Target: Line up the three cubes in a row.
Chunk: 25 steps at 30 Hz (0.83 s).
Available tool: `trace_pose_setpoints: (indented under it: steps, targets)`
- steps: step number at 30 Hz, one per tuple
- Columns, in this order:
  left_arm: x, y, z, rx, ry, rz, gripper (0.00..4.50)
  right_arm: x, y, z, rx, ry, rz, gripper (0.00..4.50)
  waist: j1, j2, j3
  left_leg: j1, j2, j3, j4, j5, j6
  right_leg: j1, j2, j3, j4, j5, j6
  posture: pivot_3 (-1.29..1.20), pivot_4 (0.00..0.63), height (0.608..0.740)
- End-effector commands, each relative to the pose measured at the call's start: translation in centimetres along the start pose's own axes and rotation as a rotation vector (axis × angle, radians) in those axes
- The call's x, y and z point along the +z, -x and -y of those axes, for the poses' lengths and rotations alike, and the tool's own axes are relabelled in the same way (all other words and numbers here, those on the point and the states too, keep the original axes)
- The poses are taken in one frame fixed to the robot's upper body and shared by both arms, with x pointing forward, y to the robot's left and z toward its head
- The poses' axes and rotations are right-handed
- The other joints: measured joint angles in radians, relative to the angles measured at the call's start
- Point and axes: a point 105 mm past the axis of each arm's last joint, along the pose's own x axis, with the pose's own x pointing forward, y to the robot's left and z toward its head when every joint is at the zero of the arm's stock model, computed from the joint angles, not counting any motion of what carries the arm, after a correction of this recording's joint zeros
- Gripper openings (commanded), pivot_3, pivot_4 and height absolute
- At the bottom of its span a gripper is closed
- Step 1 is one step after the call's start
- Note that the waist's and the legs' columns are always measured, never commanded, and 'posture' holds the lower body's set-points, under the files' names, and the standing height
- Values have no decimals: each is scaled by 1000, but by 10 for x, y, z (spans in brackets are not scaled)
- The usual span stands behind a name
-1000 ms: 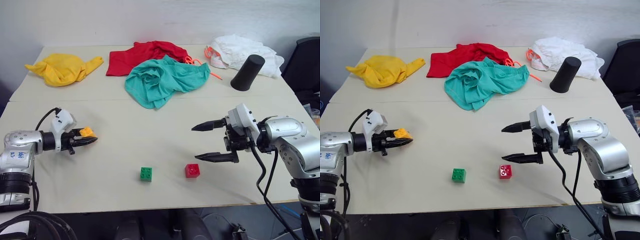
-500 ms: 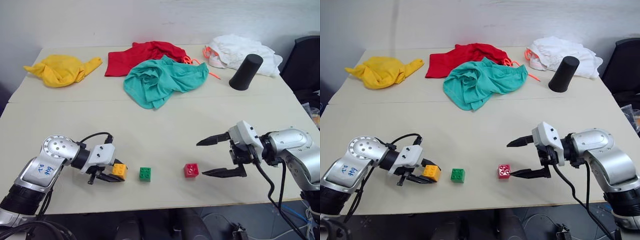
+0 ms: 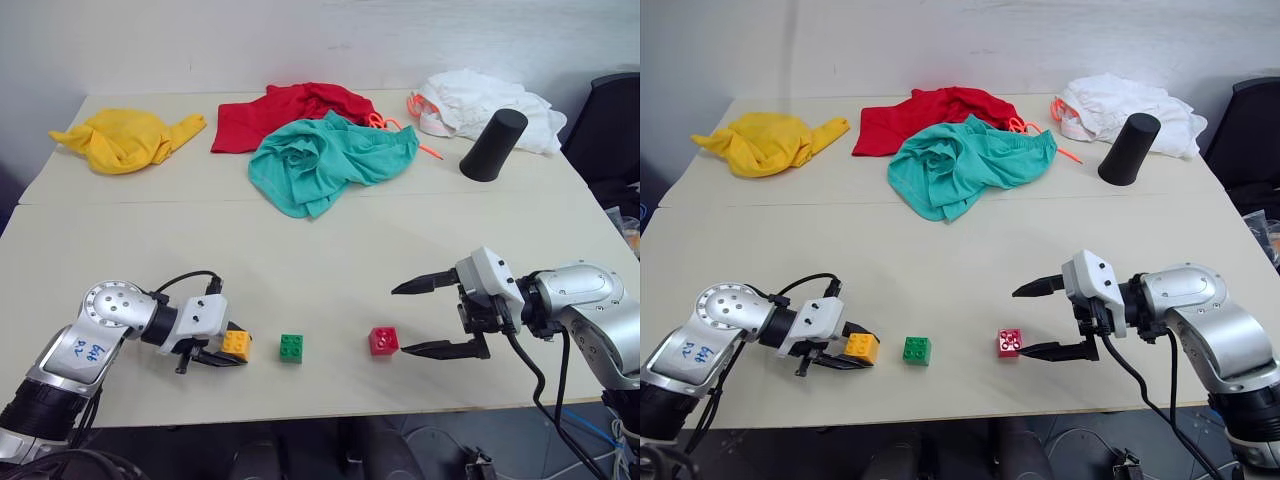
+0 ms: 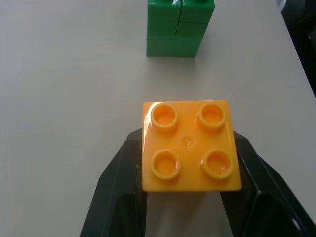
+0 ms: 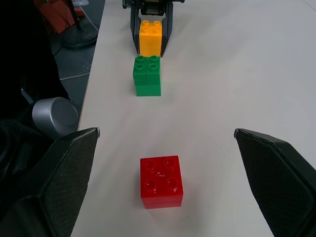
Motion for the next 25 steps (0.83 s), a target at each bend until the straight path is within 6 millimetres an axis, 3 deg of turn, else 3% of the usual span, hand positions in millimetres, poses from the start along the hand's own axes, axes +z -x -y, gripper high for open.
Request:
trace_pose_setpoints:
  steps: [1,6,9,18,21,25]
  targets:
    - [-11,5,1,41,30,-19,2260,11,4,1,-11,58,14,4500,-1,0,0,0,0,0,0,0,0,0,0,0,0,0,0,0,150,740]
    - [-14,11,5,52,50,-14,3644,11,6,4,-7,63,7,4500,0,0,0,0,0,0,0,0,0,0,0,0,0,0,0,0,150,740]
    - [-15,30,7,88,58,-29,4465,7,16,5,-6,60,-24,4500,-1,0,0,0,0,0,0,0,0,0,0,0,0,0,0,0,150,740]
    - [2,128,25,206,200,-77,4465,-22,76,2,-54,-27,-159,4500,-1,0,0,-1,1,0,-1,0,1,0,-1,-1,-2,0,0,0,150,740]
    - [10,139,34,216,240,-62,4465,-29,84,-1,-52,-62,-159,4500,-1,0,1,-1,0,1,-1,-1,1,0,-1,-1,-3,0,0,0,150,740]
    - [19,142,36,250,245,-25,4465,-36,79,-4,-44,-86,-139,4500,-1,1,1,1,0,1,-1,0,0,0,0,-1,-2,0,0,0,150,740]
